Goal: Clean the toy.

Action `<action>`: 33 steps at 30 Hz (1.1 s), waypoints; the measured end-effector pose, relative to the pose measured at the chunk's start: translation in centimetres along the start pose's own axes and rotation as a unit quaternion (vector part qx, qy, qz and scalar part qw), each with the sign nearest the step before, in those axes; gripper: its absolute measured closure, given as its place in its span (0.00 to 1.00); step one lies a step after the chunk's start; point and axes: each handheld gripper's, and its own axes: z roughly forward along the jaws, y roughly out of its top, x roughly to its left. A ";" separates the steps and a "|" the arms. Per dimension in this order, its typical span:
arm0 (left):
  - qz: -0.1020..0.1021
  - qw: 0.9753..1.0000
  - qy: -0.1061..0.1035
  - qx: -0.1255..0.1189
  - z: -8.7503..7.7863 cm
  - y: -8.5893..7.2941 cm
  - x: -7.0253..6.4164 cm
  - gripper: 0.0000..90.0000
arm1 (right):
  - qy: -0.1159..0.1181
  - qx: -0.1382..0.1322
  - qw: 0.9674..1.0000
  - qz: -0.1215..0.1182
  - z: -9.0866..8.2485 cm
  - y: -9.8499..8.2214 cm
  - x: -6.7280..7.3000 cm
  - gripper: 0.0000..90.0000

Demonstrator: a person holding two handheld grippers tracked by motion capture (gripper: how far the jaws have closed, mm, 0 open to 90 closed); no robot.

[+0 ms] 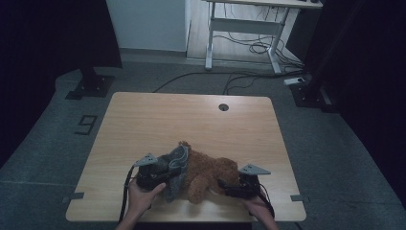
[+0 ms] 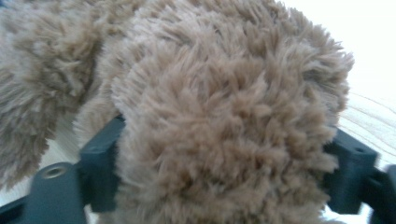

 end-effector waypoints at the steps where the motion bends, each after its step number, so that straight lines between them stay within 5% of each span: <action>1: -0.001 1.000 0.002 -0.003 0.2 0.0 0.1 0.90 | -0.003 -0.004 1.000 -0.002 0.1 0.0 0.0 0.28; 9: -0.011 0.999 0.011 -0.036 2.6 0.6 0.4 0.90 | -0.049 -0.036 0.997 -0.045 0.8 0.5 0.0 0.51; 16: -0.002 0.999 0.026 -0.041 6.0 2.9 0.9 0.90 | -0.098 -0.054 0.993 -0.044 2.1 2.1 -3.0 0.55; 20: -0.006 0.999 0.031 -0.035 7.2 4.4 1.6 0.90 | -0.103 -0.067 0.992 -0.025 3.0 2.8 -4.6 0.56; 24: -0.010 0.999 0.020 -0.027 5.8 5.6 1.6 0.90 | -0.082 -0.080 0.993 -0.027 2.9 2.5 -4.9 0.55; 28: 0.029 0.999 0.009 -0.028 5.0 8.0 -1.1 0.90 | -0.065 -0.103 0.992 -0.033 2.4 1.5 -4.7 0.55; 33: 0.089 0.996 -0.004 0.000 8.1 10.5 -5.9 0.89 | -0.054 -0.101 0.992 -0.051 1.8 1.0 -3.8 0.53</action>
